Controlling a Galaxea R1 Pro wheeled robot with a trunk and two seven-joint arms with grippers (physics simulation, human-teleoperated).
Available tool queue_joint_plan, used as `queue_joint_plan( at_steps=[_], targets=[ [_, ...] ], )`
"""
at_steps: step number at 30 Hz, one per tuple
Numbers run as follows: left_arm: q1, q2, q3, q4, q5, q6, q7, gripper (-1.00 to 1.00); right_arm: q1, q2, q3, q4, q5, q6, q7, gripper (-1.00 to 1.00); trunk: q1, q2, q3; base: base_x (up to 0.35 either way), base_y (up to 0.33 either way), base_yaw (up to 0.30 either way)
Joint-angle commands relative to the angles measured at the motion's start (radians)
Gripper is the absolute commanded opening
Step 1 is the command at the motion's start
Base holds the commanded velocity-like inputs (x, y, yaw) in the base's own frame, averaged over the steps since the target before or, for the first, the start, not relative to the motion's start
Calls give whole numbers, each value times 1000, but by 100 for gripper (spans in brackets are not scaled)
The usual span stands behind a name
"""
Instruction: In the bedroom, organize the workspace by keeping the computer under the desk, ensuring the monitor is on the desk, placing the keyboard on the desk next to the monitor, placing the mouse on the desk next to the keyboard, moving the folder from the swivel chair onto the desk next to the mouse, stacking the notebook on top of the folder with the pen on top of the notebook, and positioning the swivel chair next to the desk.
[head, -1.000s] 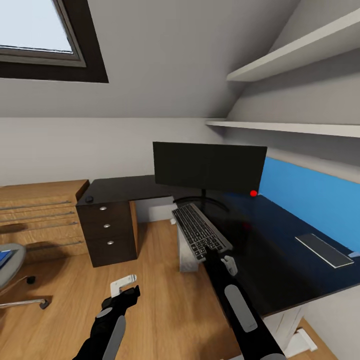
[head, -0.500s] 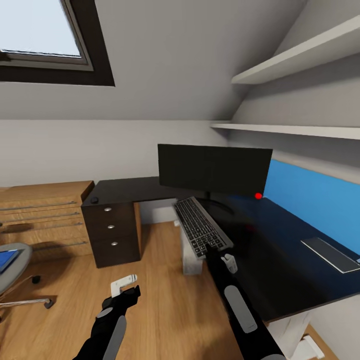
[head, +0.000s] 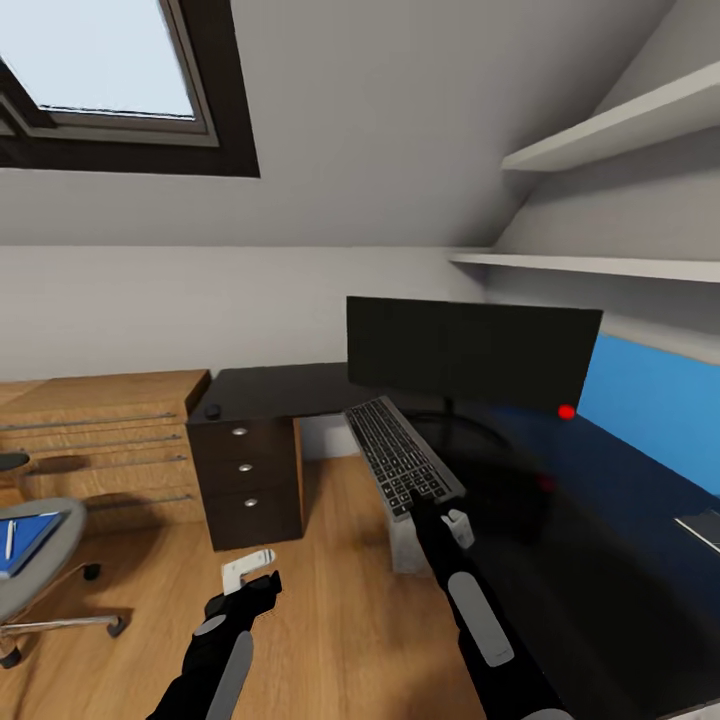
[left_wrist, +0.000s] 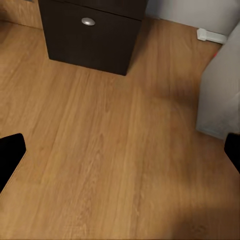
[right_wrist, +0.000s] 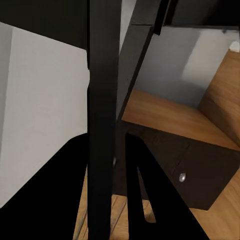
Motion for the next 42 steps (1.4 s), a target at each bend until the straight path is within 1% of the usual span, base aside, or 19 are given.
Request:
queue_joint_plan(
  at_steps=[1,8,9,13,22,26,42],
  targets=[
    [-1,1,-2,-1,10,2,9,100,-1,0,0,0,-11,1,3,-100,-4,7,2,241,222,14],
    [-1,1,-2,-1,11,2,8,100,-1,0,-2,1,-11,3,3,-100,-30,56,24,241,240,3],
    [-1,1,-1,-1,12,2,7,100,-1,0,2,43,-12,7,4,-100,-34,63,28,241,256,0],
    [-1,1,-1,-1,12,2,7,100,-1,0,3,49,-12,7,6,-100,-50,91,40,241,257,0],
    [-1,1,-1,-1,12,2,8,100,-1,0,3,50,-13,6,7,-100,-50,91,40,248,246,0],
    [-1,1,-2,-1,12,2,9,100,-1,0,2,51,-13,4,6,-100,-50,91,41,212,89,10],
    [-1,1,-2,-1,12,2,10,100,-1,0,1,54,-13,4,4,-100,-50,91,62,16,5,140]
  ],
)
